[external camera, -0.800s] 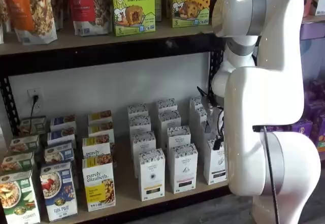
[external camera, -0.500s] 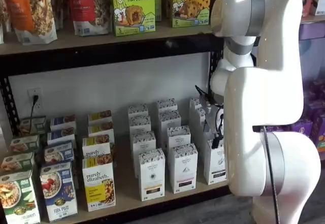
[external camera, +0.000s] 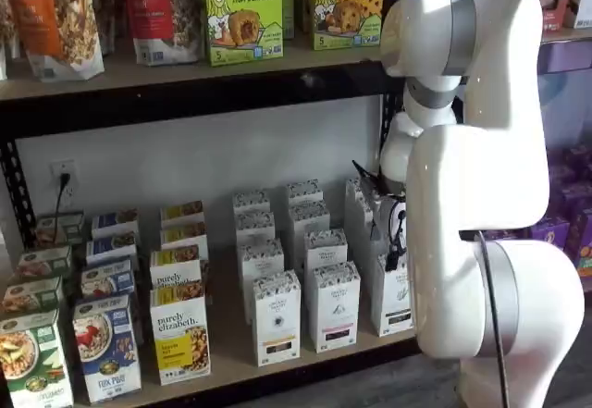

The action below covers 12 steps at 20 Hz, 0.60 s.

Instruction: Pick up the white box with a green strip in the middle, on the bottom shelf, the sixth box from the left

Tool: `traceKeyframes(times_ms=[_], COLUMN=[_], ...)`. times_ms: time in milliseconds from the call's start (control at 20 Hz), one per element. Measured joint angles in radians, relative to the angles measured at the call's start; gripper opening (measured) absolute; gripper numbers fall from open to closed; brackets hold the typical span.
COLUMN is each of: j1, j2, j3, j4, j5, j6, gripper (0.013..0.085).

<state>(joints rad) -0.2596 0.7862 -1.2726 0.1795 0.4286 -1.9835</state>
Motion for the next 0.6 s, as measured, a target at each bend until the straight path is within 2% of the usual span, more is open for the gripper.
traceKeyframes(times_ms=[150, 300, 400, 600], j1=[-0.004, -0.009, -0.013, -0.018], j2=[0.044, 0.087, 0.109, 0.148], j3=[-0.047, -0.097, -0.13, -0.179], j4=[-0.03, -0.012, -0.018, -0.081], j5=[-0.004, -0.004, 0.01, 0.027], j6=[0.022, 0.002, 0.005, 0.055], gripper=[0.085, 0.085, 0.085, 0.085])
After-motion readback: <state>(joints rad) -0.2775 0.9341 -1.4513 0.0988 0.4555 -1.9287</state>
